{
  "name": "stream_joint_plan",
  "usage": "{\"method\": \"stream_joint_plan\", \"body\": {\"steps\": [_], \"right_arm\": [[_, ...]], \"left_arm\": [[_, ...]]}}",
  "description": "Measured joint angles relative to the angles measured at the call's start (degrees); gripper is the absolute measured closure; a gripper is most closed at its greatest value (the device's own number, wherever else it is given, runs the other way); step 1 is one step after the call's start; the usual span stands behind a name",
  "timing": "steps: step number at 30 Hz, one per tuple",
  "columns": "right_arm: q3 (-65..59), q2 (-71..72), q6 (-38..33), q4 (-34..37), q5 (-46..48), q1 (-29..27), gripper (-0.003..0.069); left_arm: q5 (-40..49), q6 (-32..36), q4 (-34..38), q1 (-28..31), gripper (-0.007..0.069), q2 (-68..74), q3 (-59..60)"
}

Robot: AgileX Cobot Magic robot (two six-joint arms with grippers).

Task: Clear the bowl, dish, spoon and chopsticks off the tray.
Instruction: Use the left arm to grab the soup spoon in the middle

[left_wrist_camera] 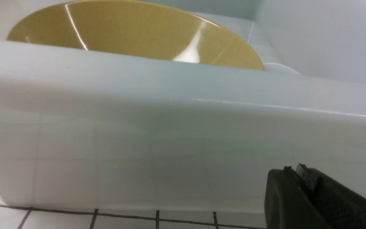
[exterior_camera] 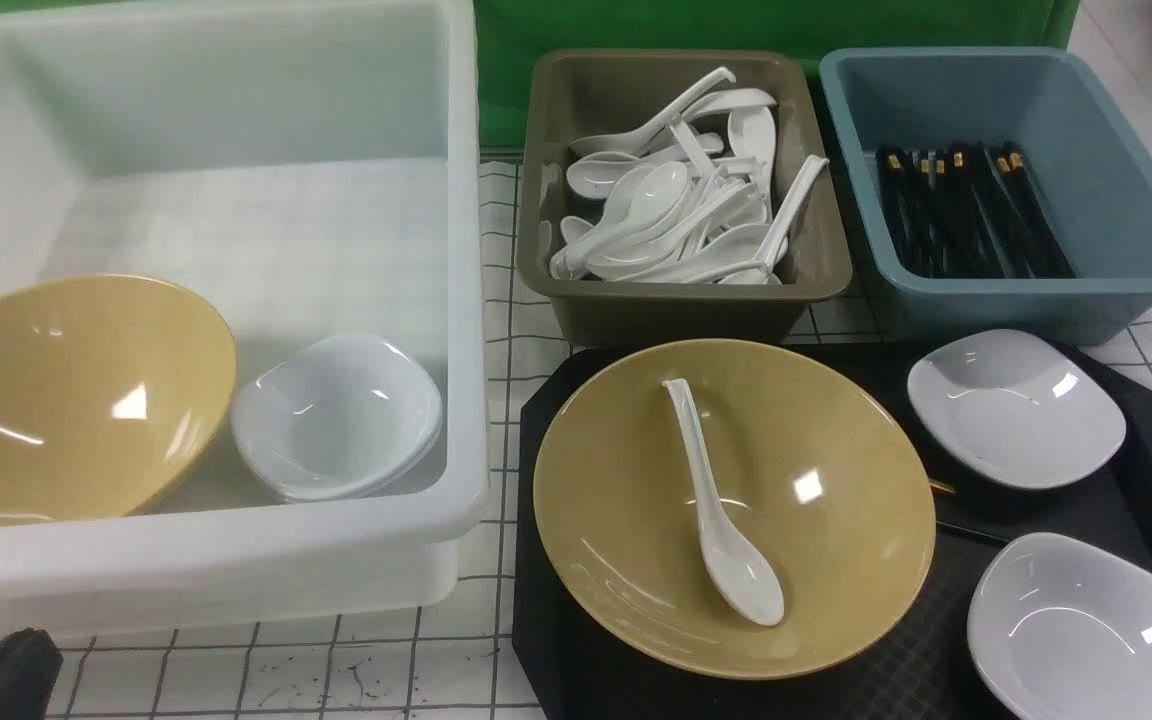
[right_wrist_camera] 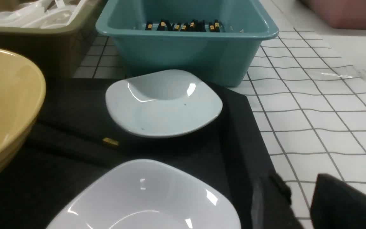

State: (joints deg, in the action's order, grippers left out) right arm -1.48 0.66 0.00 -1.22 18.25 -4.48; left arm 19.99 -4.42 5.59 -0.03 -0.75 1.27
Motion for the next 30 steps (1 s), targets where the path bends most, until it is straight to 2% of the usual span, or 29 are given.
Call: {"method": "stream_joint_plan", "body": {"steps": [27, 30], "right_arm": [[0.0, 0.0, 0.0, -0.1, 0.0, 0.0, 0.0423], [0.0, 0.0, -2.8, -1.0, 0.0, 0.0, 0.0423]], "left_arm": [[0.0, 0.0, -0.2, 0.0, 0.0636, 0.0, 0.0], [-0.7, 0.0, -0.7, 0.0, 0.0636, 0.0, 0.0]]}}
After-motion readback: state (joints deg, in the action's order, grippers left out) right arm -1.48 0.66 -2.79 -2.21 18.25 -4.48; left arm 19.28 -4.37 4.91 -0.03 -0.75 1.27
